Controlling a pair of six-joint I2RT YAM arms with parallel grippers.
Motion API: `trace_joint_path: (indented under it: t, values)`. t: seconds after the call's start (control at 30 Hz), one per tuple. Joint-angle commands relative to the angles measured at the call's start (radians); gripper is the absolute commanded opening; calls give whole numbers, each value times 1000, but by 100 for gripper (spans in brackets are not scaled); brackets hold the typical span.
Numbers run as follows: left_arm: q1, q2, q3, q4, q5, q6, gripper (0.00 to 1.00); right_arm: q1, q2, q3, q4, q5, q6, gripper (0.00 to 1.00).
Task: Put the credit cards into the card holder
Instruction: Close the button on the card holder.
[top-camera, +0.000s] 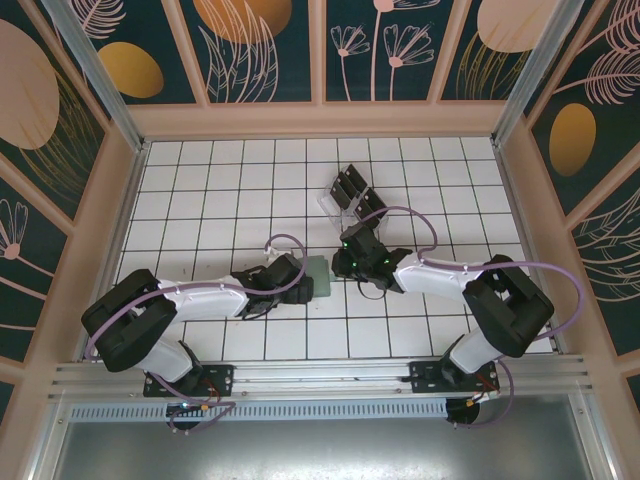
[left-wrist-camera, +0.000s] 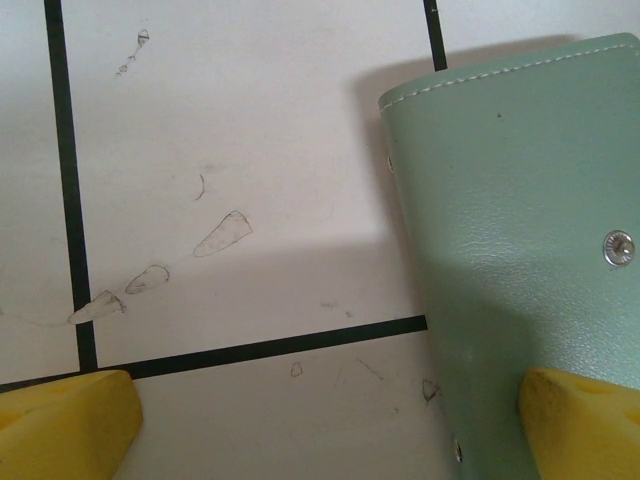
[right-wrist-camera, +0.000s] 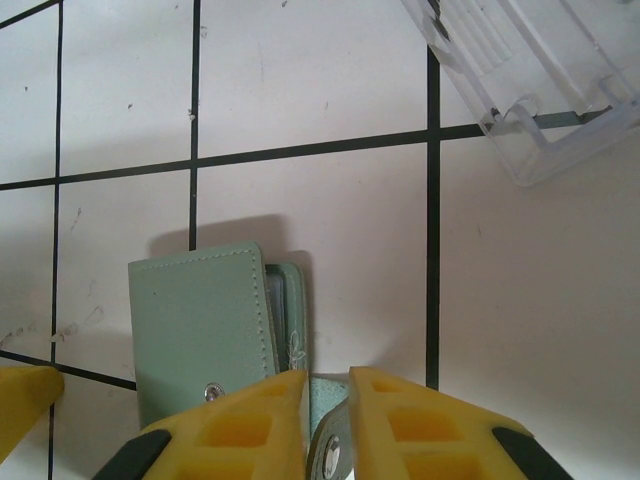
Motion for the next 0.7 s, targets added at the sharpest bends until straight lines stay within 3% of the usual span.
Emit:
trace_joint_path:
  t: [0.0,0.67]
  values:
    - [15,68,-40,13,10,0,98,7,-28,-13,-16,-1,6,19]
    - [15,70,-45,24,12,-2,98,13,-44,-21,-23,-3,12,17]
